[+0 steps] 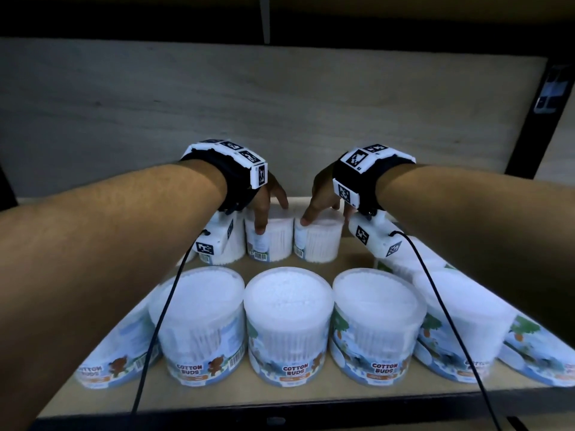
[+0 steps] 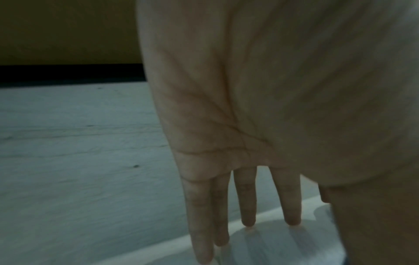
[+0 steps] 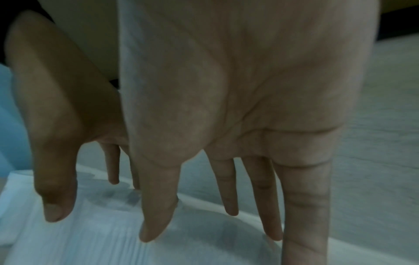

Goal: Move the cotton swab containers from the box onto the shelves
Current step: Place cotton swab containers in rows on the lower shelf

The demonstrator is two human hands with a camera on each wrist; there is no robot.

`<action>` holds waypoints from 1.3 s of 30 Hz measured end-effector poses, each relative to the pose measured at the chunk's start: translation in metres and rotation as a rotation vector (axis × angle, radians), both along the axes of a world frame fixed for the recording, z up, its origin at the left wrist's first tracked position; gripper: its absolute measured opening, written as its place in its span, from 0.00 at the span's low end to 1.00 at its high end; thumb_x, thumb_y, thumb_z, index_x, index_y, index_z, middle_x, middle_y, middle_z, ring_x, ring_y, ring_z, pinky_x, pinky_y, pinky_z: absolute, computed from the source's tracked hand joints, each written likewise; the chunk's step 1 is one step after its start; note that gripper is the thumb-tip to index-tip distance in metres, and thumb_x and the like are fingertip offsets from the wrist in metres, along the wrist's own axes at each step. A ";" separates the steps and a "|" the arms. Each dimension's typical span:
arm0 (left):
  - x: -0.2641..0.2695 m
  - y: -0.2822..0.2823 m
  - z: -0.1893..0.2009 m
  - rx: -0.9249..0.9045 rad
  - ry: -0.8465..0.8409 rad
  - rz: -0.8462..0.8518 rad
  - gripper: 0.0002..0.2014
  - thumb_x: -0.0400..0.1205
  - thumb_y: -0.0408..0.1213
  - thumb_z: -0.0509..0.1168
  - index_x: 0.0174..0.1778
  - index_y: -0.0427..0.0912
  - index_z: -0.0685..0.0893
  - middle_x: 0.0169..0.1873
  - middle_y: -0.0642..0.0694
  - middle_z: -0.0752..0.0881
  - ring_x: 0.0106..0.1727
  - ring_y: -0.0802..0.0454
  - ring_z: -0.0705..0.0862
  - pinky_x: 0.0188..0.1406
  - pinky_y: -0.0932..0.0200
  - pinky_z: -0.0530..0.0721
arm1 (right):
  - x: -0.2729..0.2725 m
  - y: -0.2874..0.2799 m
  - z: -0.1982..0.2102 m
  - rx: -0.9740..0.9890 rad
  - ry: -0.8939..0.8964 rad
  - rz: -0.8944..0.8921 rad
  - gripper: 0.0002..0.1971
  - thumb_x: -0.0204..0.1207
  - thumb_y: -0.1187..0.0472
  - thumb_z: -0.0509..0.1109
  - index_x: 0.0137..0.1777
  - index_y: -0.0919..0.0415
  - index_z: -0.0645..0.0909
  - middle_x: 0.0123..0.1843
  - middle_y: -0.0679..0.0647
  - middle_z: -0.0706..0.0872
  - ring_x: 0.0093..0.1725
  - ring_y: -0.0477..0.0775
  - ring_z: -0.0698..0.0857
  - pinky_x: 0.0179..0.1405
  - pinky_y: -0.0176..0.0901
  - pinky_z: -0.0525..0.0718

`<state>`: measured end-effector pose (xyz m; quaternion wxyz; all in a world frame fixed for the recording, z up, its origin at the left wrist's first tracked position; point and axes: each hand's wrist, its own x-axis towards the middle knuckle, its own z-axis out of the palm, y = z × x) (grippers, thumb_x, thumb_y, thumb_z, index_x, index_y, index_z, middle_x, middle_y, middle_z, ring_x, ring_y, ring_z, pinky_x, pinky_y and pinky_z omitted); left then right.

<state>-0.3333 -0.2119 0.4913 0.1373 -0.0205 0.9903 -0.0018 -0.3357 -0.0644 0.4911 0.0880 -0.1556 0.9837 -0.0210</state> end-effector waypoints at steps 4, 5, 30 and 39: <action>0.003 0.002 0.001 0.047 -0.074 -0.027 0.46 0.70 0.27 0.80 0.81 0.60 0.67 0.79 0.41 0.67 0.69 0.35 0.79 0.59 0.40 0.87 | 0.001 0.000 -0.001 -0.006 -0.006 0.005 0.34 0.77 0.50 0.74 0.77 0.69 0.70 0.75 0.64 0.75 0.73 0.61 0.76 0.68 0.52 0.77; 0.005 0.002 0.002 0.046 -0.091 -0.022 0.46 0.70 0.28 0.81 0.80 0.61 0.68 0.78 0.40 0.69 0.68 0.34 0.80 0.58 0.40 0.87 | 0.001 0.000 -0.001 -0.007 -0.009 0.007 0.34 0.77 0.50 0.75 0.77 0.69 0.70 0.75 0.64 0.76 0.73 0.62 0.77 0.68 0.52 0.78; -0.005 0.001 -0.009 0.257 0.070 0.034 0.36 0.65 0.46 0.84 0.70 0.44 0.84 0.61 0.39 0.85 0.56 0.43 0.84 0.50 0.53 0.88 | -0.001 0.004 0.003 0.186 -0.018 0.089 0.29 0.74 0.57 0.77 0.74 0.64 0.75 0.72 0.61 0.79 0.65 0.61 0.81 0.50 0.44 0.83; -0.004 0.000 -0.011 0.271 0.062 0.081 0.39 0.63 0.54 0.83 0.68 0.39 0.83 0.62 0.40 0.85 0.60 0.42 0.83 0.50 0.57 0.84 | -0.004 0.010 0.002 0.200 0.013 0.162 0.37 0.72 0.67 0.78 0.79 0.53 0.68 0.72 0.56 0.76 0.65 0.56 0.77 0.58 0.45 0.79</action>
